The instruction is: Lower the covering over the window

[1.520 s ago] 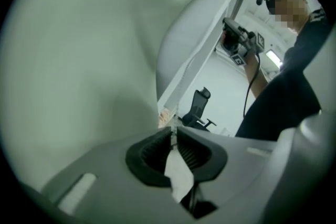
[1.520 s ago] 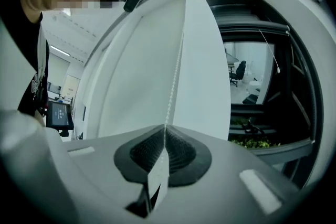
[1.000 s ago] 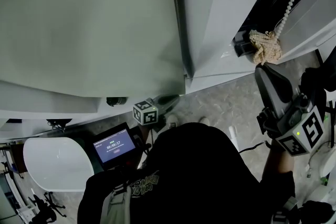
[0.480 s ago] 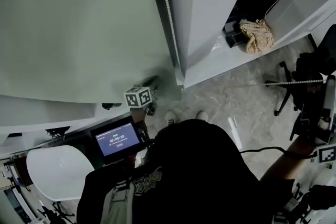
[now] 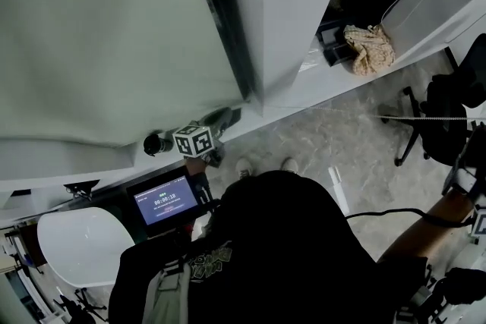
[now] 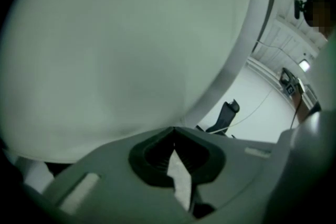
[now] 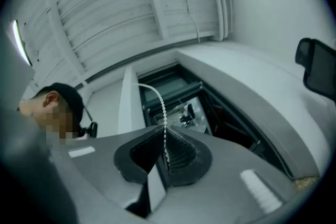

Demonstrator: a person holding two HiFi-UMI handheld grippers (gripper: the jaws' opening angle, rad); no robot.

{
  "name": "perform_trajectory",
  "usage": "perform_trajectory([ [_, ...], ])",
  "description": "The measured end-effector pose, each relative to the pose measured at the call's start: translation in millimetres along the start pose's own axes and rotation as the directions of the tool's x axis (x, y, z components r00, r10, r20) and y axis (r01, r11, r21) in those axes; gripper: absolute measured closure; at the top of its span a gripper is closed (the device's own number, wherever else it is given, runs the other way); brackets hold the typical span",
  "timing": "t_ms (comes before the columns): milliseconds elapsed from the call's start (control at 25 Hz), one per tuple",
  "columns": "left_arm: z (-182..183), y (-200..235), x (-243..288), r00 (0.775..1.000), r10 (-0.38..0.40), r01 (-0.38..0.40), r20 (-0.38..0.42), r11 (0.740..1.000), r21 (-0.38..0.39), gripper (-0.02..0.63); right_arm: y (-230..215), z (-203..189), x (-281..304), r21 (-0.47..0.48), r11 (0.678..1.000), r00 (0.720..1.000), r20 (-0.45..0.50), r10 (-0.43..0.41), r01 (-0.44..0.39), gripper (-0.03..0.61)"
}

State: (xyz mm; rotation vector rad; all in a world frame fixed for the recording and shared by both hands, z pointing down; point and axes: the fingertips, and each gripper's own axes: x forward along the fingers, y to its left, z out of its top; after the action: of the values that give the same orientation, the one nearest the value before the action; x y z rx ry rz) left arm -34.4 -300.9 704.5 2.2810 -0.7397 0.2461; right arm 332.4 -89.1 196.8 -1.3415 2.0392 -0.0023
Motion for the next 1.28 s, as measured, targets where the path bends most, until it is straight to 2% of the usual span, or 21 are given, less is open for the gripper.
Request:
perform_trajectory([
  [80, -11.7, -27.7, -1.7, 0.998, -0.065, 0.065, -0.012, 0.998, 0.021, 0.618, 2.9, -11.9, 3.3, 0.009, 1.000, 0.999, -0.022, 0.025, -0.025, 0.566],
  [160, -19.4, -55.3, -4.4, 0.992, -0.124, 0.124, -0.007, 0.992, 0.012, 0.617, 11.9, -49.0, 13.8, 0.015, 0.998, 0.992, -0.107, 0.070, -0.069, 0.566],
  [280, -20.3, -96.1, -15.3, 0.983, -0.176, 0.176, 0.058, 0.984, 0.002, 0.617, 33.6, -115.2, 33.2, 0.047, 0.984, 0.953, -0.245, 0.178, -0.171, 0.563],
  [360, -11.3, -120.7, -29.0, 0.976, -0.180, 0.179, 0.125, 0.984, 0.019, 0.618, 42.6, -139.0, 44.9, 0.047, 0.974, 0.934, -0.276, 0.227, -0.223, 0.560],
  [480, 9.5, -150.6, -53.7, 0.961, -0.157, 0.149, 0.227, 0.988, 0.048, 0.618, 43.0, -171.8, 61.2, 0.009, 0.965, 0.910, -0.332, 0.250, -0.263, 0.542],
  [560, 16.6, -168.1, -69.1, 0.950, -0.129, 0.117, 0.285, 0.991, 0.059, 0.618, 38.9, -198.9, 62.0, 0.072, 0.956, 0.882, -0.371, 0.290, -0.284, 0.509],
  [680, 15.9, -184.9, -90.6, 0.943, -0.087, 0.070, 0.322, 0.995, 0.065, 0.618, 31.8, -238.3, 57.6, 0.200, 0.943, 0.851, -0.411, 0.327, -0.266, 0.510],
  [840, 10.7, -193.8, -119.6, 0.932, -0.047, 0.020, 0.359, 0.997, 0.080, 0.617, 48.1, -295.1, 41.4, 0.217, 0.938, 0.792, -0.504, 0.344, -0.270, 0.533],
  [1000, -2.5, -206.5, -151.3, 0.922, -0.050, 0.018, 0.383, 0.996, 0.087, 0.618, 100.7, -351.7, -0.1, 0.280, 0.928, 0.708, -0.602, 0.368, -0.244, 0.543],
  [1120, -29.1, -226.3, -173.6, 0.932, -0.085, 0.050, 0.353, 0.993, 0.106, 0.618, 148.9, -383.4, -38.1, 0.367, 0.913, 0.660, -0.643, 0.389, -0.181, 0.554],
  [1200, -58.9, -246.3, -195.4, 0.942, -0.120, 0.087, 0.314, 0.990, 0.115, 0.618, 182.9, -398.1, -64.2, 0.446, 0.886, 0.646, -0.641, 0.414, -0.125, 0.569],
  [1280, -88.1, -263.6, -223.6, 0.946, -0.154, 0.127, 0.285, 0.986, 0.113, 0.618, 218.2, -408.2, -89.1, 0.537, 0.841, 0.651, -0.616, 0.444, -0.066, 0.571],
])
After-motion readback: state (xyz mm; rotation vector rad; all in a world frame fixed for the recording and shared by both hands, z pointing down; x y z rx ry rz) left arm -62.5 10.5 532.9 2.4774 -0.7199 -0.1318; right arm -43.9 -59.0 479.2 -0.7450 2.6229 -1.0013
